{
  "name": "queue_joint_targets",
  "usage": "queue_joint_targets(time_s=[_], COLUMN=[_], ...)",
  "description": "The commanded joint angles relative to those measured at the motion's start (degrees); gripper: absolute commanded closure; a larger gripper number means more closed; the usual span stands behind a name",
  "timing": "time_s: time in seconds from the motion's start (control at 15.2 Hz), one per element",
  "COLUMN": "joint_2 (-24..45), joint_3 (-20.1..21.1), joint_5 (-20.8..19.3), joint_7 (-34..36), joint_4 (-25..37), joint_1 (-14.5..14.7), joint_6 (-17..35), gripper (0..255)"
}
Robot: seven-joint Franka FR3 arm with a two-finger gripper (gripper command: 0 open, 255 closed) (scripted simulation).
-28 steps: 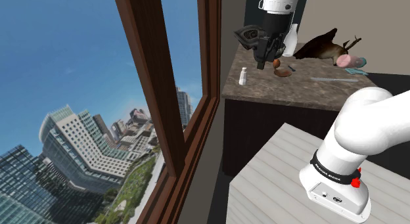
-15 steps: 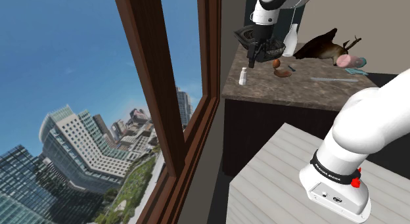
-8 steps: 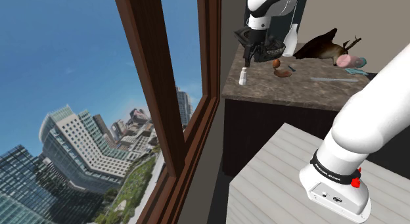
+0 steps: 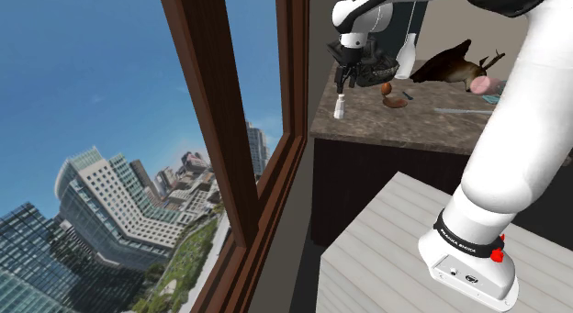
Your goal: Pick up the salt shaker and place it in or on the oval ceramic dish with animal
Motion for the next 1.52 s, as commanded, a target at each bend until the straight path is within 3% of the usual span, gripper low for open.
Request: queue_joint_targets(time_s=[0.0,0.4,0.86,1.39,1.45], joint_2=[4.4,16.9,18.8,18.8,18.8], joint_3=[-0.7,-0.8,-0.2,-0.2,-0.2], joint_5=[1.8,6.4,7.5,7.5,7.5], joint_7=[-2.3,-6.4,-7.1,-7.1,-7.1], joint_4=[4.1,17.3,14.0,14.0,14.0], joint_1=[-1.2,-5.4,-5.3,-5.3,-5.3], joint_6=[-0.3,-2.5,2.5,2.5,2.5], gripper=[0,0,0,0,255])
